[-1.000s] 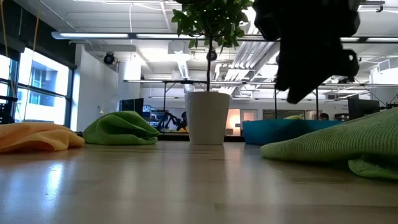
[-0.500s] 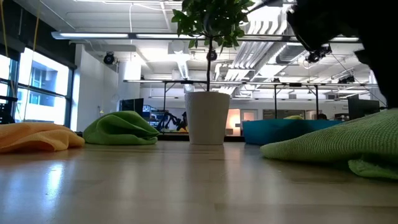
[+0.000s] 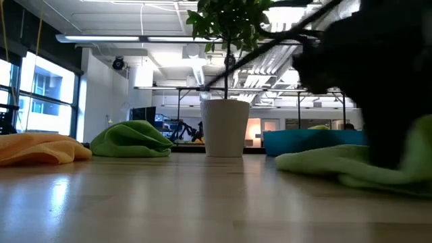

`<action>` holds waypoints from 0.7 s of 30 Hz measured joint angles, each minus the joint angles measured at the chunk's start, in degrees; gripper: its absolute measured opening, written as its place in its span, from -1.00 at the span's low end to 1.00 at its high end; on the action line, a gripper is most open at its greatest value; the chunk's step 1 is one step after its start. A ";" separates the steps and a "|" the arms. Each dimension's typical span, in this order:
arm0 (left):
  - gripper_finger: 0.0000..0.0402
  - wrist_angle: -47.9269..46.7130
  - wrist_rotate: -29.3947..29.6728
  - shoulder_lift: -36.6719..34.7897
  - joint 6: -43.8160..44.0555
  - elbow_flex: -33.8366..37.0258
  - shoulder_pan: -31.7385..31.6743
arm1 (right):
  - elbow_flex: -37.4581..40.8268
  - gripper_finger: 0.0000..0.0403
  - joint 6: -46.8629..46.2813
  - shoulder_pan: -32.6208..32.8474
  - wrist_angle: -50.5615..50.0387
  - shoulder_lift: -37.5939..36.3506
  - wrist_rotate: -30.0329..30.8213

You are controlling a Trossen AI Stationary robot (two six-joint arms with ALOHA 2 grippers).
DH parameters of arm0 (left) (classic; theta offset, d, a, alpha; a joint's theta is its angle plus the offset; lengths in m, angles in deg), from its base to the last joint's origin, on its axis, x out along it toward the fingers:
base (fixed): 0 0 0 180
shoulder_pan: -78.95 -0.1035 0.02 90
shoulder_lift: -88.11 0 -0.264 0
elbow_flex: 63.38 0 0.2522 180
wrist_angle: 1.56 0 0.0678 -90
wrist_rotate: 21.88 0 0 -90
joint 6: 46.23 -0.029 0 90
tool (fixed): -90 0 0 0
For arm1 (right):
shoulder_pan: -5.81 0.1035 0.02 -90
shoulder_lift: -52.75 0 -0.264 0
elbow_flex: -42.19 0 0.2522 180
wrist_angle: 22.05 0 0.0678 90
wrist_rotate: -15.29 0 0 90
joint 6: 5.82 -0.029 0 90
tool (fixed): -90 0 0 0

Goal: Sort microfiber towel by color & place in baskets
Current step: Fold the light green towel

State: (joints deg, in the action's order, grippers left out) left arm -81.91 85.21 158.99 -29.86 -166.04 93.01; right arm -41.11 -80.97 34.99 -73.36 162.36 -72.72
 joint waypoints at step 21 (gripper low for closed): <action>-0.35 0.00 -0.01 0.67 0.39 0.04 1.05 | -18.44 -0.32 -3.48 1.93 -36.65 -1.05 11.62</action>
State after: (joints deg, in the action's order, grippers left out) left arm -81.91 85.20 159.65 -29.47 -166.00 94.06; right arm -59.55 -84.45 36.92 -110.01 161.31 -61.10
